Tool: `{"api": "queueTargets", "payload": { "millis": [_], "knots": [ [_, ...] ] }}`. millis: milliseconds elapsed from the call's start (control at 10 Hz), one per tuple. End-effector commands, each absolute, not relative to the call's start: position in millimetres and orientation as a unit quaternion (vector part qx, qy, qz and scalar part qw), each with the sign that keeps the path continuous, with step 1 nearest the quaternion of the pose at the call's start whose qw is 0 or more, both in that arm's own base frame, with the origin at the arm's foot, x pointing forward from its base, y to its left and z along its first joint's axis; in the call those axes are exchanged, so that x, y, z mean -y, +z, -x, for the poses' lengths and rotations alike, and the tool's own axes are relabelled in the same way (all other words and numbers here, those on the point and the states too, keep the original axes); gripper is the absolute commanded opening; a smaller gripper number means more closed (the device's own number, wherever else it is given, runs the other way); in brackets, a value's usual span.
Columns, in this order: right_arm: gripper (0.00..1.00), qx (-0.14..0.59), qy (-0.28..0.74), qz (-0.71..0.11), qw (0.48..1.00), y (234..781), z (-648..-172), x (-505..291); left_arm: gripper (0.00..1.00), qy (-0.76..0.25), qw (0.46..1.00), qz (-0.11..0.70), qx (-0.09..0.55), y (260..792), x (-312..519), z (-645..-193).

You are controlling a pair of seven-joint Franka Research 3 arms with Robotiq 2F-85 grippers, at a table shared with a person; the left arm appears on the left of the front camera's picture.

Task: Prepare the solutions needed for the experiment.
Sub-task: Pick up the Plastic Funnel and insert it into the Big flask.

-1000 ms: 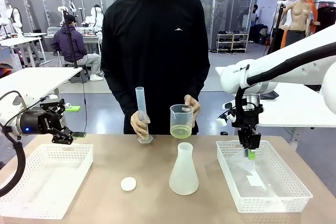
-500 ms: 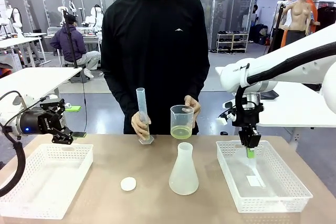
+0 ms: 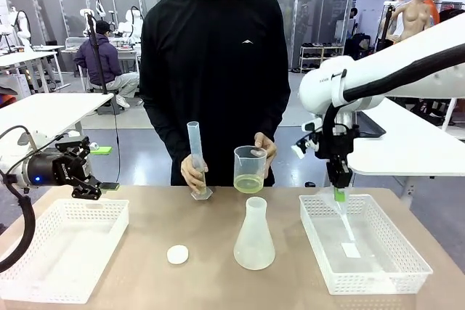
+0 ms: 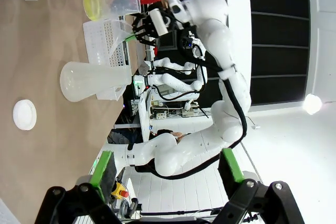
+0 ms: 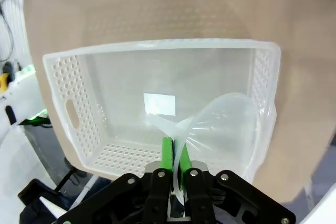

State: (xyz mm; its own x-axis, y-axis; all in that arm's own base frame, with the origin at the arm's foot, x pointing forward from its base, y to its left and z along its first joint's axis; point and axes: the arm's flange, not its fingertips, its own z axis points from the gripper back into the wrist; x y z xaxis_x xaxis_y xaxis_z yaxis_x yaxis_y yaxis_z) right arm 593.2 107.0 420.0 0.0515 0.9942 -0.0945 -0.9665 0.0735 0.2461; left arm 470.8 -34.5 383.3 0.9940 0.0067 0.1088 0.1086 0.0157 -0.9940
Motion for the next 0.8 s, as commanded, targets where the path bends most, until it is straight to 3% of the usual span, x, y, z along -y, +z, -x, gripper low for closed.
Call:
{"api": "queueTargets", "payload": {
  "millis": [0,700],
  "knots": [
    [0.0,-0.08,0.661,0.029,0.745,447.4,-547.5,-121.0,1.0,-0.042,0.713,0.699,0.041,384.6,34.0,-469.4],
    [0.0,0.124,0.621,0.212,0.744,554.9,-423.8,-149.3,1.0,-0.042,0.713,0.699,0.041,384.6,34.0,-469.4]
  ]
}}
